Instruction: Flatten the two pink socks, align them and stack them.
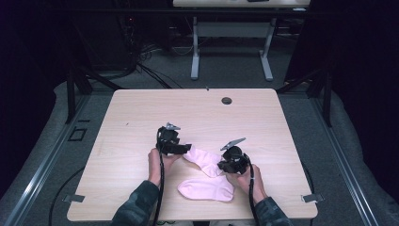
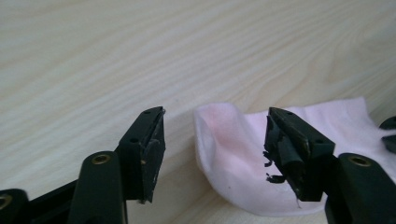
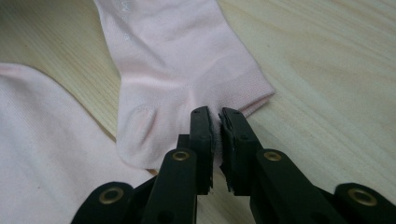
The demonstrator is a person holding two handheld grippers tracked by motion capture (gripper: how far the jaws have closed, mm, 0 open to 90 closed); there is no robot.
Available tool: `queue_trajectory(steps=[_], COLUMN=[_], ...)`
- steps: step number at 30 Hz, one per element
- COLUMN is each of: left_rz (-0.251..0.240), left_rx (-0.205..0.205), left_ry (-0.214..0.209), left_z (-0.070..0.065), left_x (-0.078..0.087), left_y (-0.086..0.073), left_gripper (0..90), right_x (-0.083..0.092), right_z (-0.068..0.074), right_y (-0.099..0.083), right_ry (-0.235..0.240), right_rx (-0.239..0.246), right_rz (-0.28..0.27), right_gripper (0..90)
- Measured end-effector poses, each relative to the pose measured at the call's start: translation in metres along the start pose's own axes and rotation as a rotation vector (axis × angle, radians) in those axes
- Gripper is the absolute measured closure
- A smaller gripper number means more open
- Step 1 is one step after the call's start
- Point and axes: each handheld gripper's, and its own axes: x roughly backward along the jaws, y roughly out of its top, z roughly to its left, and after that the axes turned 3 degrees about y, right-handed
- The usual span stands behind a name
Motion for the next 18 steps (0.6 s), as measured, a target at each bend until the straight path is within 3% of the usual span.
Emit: queue_trajectory(steps=[1, 2, 7, 15, 18], left_rz=[0.032, 0.038, 0.05, 0.027, 0.013], left_rx=[-0.008, -0.004, -0.013, 0.01, 0.02], left_ry=[-0.004, -0.024, -0.041, -0.036, -0.023], left_z=[0.001, 0.003, 0.002, -0.004, -0.01], left_x=[-0.008, -0.012, -0.018, -0.012, -0.007], left_y=[-0.001, -0.002, -0.005, -0.016, -0.024], left_gripper=[47.0, 52.1, 82.1, 86.8, 86.8], right_x=[-0.001, 0.0, 0.002, 0.007, 0.007], right_z=[0.0, -0.002, -0.005, -0.018, -0.019], right_y=[0.0, 0.001, 0.0, -0.004, -0.003], right_ry=[0.003, 0.005, -0.012, -0.036, -0.027], right_rx=[0.001, 0.01, 0.014, 0.015, 0.066], right_rz=[-0.012, 0.004, 0.004, -0.009, -0.006], right_gripper=[83.6, 83.7, 84.1, 84.0, 83.9])
